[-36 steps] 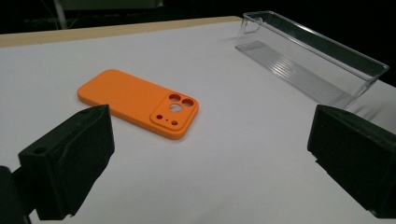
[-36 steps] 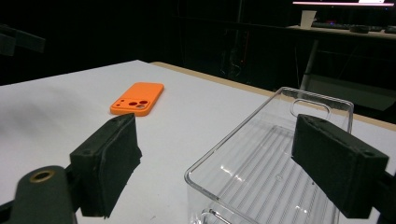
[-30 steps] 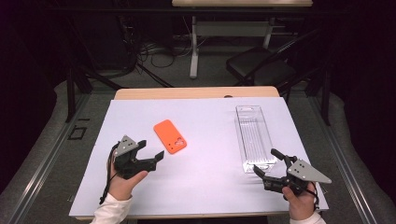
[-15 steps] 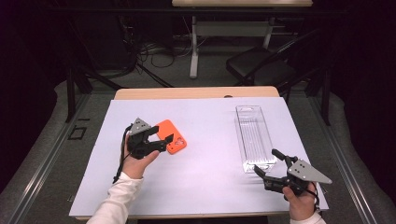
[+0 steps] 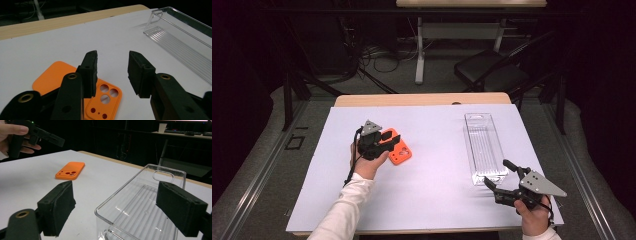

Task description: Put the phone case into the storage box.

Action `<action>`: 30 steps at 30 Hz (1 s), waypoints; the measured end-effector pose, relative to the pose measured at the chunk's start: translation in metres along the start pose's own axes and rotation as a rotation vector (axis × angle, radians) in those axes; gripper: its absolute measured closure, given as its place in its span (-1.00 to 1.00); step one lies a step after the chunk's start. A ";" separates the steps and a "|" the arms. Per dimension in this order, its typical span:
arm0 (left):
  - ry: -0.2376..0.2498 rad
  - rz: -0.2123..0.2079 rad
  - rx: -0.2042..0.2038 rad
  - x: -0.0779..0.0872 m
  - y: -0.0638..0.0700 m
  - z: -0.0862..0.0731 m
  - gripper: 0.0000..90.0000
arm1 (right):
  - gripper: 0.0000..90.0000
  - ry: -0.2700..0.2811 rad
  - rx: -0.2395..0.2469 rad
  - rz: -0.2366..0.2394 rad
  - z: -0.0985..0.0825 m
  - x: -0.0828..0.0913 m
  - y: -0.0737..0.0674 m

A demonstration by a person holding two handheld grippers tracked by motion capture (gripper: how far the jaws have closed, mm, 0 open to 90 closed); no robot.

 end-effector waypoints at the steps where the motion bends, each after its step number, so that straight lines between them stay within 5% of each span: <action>1: 0.000 0.000 0.000 0.000 0.000 0.000 0.36 | -0.69 0.000 0.000 0.000 0.000 0.000 0.000; 11: -0.040 0.021 0.008 -0.029 -0.004 -0.015 0.49 | -0.69 -0.004 0.007 0.016 -0.001 -0.002 -0.001; 17: -0.076 -0.012 0.009 -0.042 -0.006 -0.024 0.80 | -0.69 -0.019 0.006 0.027 -0.003 -0.002 -0.002; 18: -0.086 -0.054 0.014 -0.047 -0.007 -0.026 0.86 | -0.69 -0.023 0.007 0.027 -0.003 -0.002 -0.002; 21: -0.120 -0.072 -0.007 -0.053 -0.008 -0.030 0.97 | -0.69 -0.021 0.004 0.028 -0.003 -0.002 -0.002; 30: -0.189 -0.106 -0.015 -0.065 -0.009 -0.042 1.00 | -0.69 -0.025 0.002 0.034 -0.004 -0.003 -0.001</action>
Point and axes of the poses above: each handheld gripper's, and its own axes: x roughly backward along the jaws, z roughly out of its top, y roughly to its right, the point moved 5 cm from there along -x, roughly forward along the jaws, and after that the axes turned 13 degrees about y, right-handed, at the moved point
